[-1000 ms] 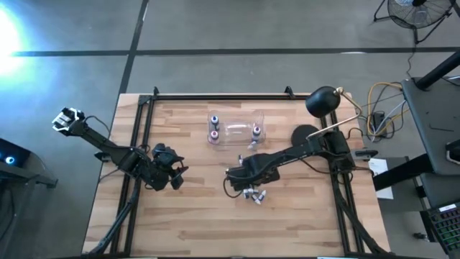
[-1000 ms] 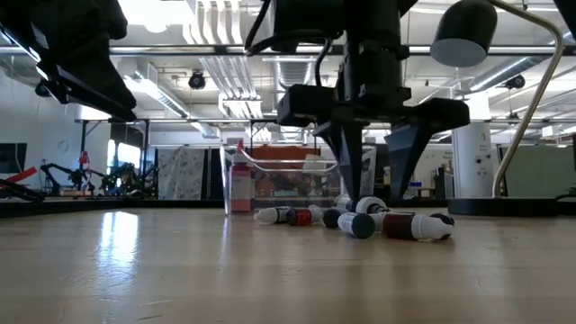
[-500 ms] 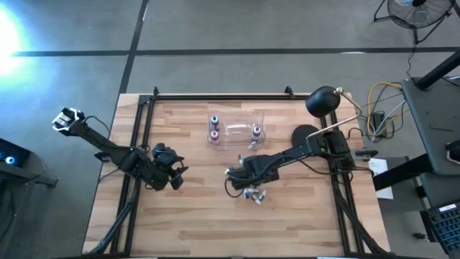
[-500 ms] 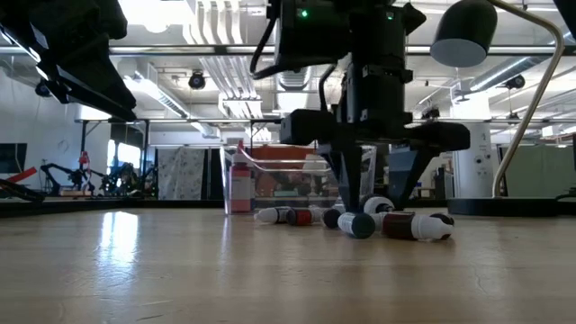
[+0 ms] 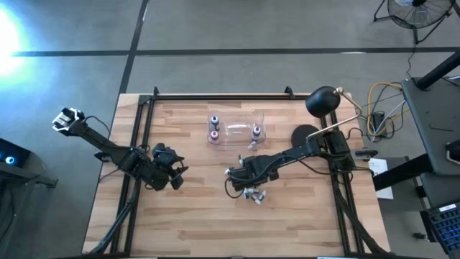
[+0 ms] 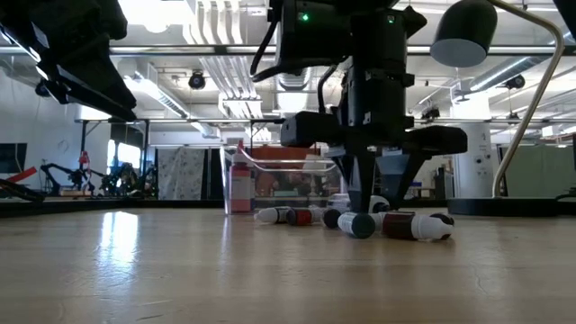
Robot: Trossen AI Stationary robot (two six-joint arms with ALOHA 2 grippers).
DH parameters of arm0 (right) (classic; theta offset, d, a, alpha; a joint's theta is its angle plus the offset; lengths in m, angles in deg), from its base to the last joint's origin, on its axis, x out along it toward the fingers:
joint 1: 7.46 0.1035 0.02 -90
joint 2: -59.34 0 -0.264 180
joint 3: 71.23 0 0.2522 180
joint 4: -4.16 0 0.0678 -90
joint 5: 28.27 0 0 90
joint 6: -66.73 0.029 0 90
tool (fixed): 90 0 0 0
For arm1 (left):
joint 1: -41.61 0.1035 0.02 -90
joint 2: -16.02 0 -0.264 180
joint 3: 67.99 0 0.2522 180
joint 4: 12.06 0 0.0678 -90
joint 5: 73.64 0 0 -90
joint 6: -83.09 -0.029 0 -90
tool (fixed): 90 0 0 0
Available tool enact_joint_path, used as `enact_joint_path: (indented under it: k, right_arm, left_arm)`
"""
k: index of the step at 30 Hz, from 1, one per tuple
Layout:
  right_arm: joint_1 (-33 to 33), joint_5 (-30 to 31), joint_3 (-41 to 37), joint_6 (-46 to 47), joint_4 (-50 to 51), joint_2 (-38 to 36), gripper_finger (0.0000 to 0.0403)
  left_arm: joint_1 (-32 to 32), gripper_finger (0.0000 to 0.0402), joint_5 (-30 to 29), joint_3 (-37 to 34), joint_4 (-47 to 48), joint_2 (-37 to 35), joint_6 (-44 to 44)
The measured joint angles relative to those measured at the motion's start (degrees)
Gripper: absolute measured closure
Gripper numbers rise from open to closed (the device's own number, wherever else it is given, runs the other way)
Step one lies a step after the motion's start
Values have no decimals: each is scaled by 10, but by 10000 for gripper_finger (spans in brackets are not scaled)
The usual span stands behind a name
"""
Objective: Pick & Place food coloring
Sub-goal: Put the large black food coloring bottle into the transparent bin
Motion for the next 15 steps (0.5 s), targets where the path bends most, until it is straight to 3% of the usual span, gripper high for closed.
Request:
enact_joint_path:
  k: [5, 11, 15]
  right_arm:
    - [0, -51, 10, -41, 23, -7, 296]
    - [0, -114, 43, -86, 143, -53, 292]
    - [-7, -241, 48, -122, 215, -106, 292]
  left_arm:
    - [0, 218, 0, 0, 0, 0, 6]
    - [0, 218, 0, 0, 0, 0, 8]
    - [0, 218, -1, 0, 0, 0, 8]
